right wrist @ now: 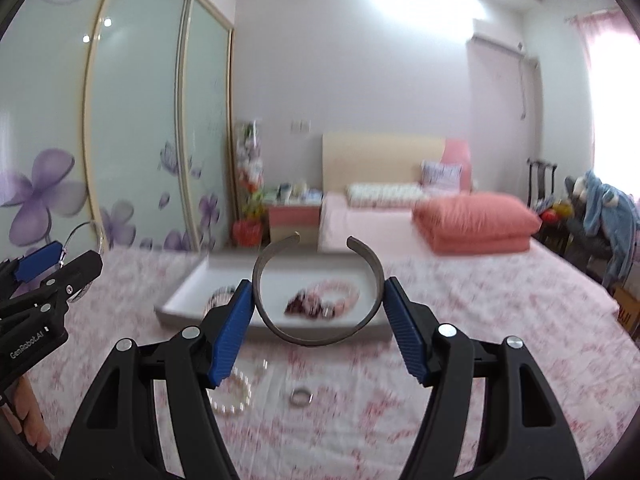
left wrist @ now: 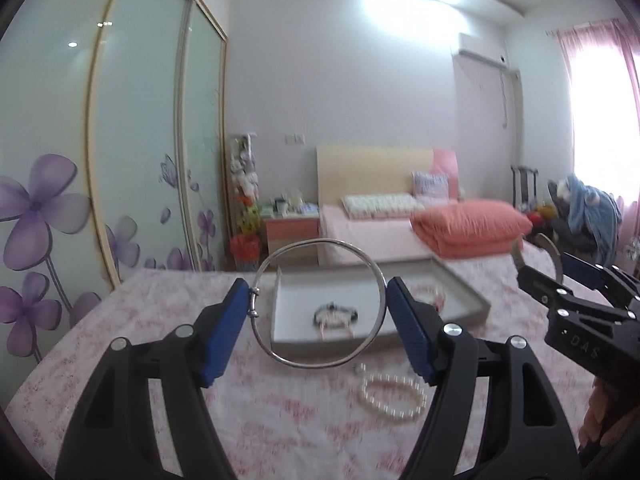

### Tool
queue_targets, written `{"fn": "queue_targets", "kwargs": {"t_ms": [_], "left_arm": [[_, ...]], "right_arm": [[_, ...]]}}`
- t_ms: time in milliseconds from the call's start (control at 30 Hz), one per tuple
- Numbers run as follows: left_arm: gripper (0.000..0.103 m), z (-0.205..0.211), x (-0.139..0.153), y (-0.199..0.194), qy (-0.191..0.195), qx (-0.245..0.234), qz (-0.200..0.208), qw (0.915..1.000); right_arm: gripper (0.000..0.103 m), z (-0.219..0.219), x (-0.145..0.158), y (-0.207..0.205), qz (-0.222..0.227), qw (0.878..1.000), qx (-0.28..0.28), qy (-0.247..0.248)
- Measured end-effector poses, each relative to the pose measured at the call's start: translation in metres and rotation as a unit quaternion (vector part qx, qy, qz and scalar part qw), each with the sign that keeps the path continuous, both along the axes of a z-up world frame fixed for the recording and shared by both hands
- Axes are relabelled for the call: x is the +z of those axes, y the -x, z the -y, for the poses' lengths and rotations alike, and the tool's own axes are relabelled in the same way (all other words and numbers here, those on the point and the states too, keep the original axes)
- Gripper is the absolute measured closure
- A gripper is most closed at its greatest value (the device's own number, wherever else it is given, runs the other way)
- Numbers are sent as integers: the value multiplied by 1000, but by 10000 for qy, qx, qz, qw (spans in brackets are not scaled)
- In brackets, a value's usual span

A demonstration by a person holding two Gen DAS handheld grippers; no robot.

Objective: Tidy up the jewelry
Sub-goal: 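Lift the silver bangle with the left gripper while the right lifts the silver cuff into the tray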

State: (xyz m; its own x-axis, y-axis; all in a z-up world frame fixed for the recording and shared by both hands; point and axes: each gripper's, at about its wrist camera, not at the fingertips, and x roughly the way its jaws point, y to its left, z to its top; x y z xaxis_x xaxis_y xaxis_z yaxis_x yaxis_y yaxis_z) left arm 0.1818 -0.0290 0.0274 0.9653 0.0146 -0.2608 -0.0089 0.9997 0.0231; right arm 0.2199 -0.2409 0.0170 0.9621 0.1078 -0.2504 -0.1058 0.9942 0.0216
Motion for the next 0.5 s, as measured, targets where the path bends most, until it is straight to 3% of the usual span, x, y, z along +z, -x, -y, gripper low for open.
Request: {"fn": "queue_targets", "kwargs": {"t_ms": [200, 500], "left_arm": [[34, 10, 20, 3, 73, 208, 456, 9987], [34, 20, 31, 2, 114, 333, 694, 9970]], "right_arm": [[37, -3, 20, 7, 601, 9981, -139, -25], [37, -8, 24, 4, 878, 9961, -103, 13]]}}
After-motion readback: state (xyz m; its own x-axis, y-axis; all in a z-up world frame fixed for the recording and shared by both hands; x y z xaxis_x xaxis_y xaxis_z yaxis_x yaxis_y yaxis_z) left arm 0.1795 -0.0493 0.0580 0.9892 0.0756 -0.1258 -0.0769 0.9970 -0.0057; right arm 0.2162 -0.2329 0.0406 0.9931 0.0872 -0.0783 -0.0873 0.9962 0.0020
